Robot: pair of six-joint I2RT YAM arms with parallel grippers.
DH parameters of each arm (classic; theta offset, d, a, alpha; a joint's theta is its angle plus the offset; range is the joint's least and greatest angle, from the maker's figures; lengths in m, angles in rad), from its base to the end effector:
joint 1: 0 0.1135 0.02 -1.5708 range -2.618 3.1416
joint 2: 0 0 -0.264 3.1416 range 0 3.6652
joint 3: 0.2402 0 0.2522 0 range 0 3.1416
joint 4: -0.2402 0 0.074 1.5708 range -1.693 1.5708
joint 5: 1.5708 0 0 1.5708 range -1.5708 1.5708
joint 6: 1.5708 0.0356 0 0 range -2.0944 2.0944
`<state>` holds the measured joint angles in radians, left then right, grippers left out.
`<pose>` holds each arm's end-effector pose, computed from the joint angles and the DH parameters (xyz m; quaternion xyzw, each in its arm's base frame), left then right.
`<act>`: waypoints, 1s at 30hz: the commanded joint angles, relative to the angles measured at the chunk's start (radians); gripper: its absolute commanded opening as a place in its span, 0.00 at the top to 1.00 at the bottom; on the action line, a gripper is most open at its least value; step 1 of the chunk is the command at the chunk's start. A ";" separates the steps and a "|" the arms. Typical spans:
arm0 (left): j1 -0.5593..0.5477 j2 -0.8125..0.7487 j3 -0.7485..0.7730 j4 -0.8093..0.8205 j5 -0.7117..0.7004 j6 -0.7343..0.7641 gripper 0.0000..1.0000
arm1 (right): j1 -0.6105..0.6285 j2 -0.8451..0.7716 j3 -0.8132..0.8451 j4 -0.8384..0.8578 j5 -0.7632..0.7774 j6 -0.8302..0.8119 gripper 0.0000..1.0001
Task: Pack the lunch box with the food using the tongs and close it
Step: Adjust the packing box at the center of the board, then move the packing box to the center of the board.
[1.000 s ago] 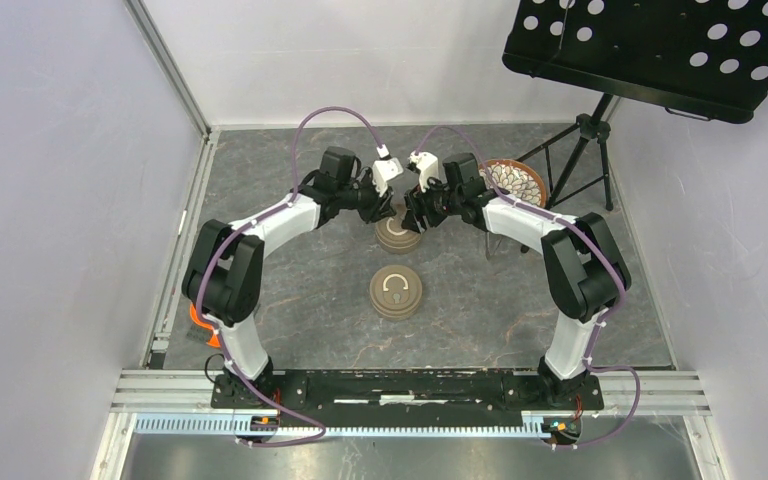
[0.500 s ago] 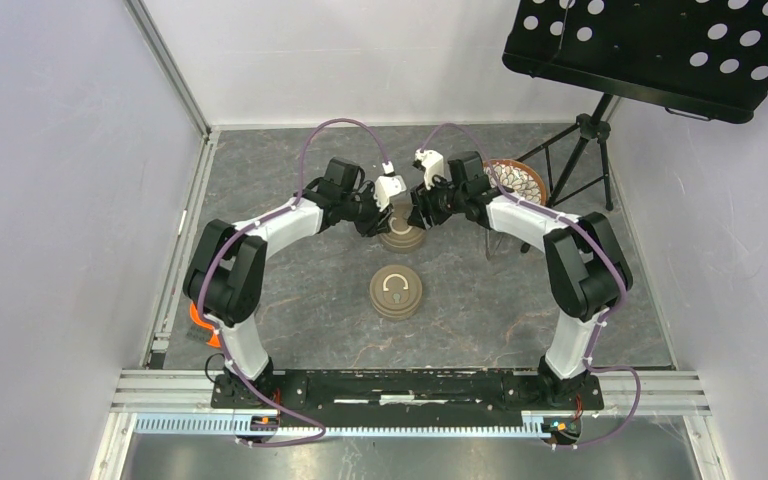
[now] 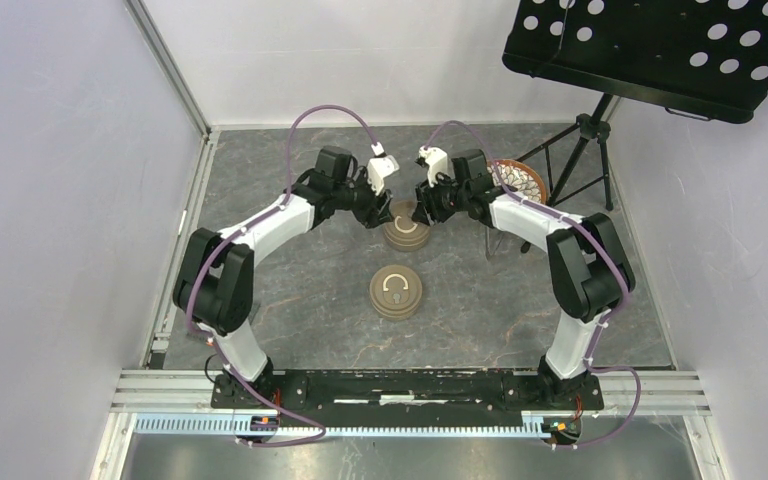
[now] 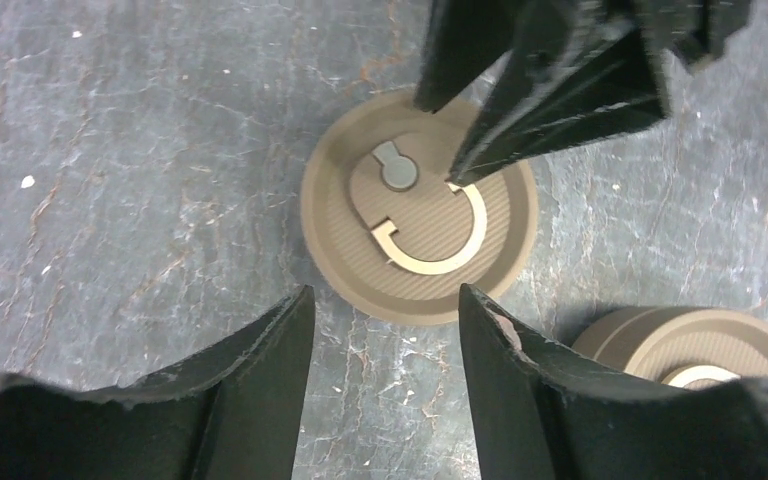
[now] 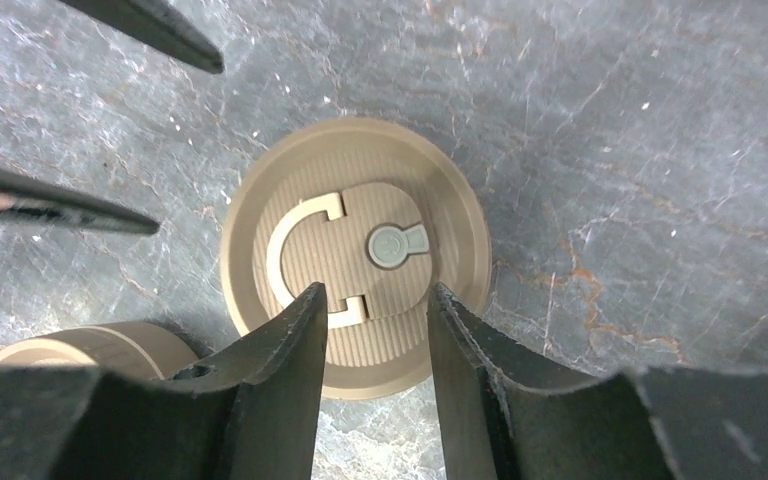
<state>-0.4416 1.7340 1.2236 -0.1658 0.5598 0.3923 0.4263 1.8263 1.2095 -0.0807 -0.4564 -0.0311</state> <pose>0.3420 -0.1826 0.2415 0.4602 0.7439 -0.2593 0.4094 0.3600 0.1807 0.2081 -0.2933 0.8380 0.2819 0.3637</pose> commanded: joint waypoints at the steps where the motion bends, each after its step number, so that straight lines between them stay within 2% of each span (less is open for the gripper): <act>1: 0.042 -0.015 0.052 0.072 0.013 -0.155 0.36 | -0.011 -0.079 0.027 0.073 -0.018 -0.006 0.54; 8: 0.080 -0.037 0.058 0.076 0.009 -0.181 0.28 | -0.019 -0.026 0.072 -0.035 0.146 -0.048 0.52; 16: 0.114 -0.071 0.044 0.046 0.004 -0.183 0.23 | -0.018 0.057 0.096 -0.082 0.100 -0.030 0.53; 23: 0.166 -0.097 0.022 0.049 0.006 -0.237 0.23 | -0.001 0.125 0.134 -0.089 0.019 0.011 0.67; 30: 0.228 -0.128 -0.007 0.044 0.005 -0.254 0.22 | 0.074 0.168 0.169 -0.035 -0.021 0.066 0.70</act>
<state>-0.2447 1.6573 1.2350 -0.1322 0.5579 0.1875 0.4438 1.9583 1.3380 -0.1467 -0.4267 -0.0113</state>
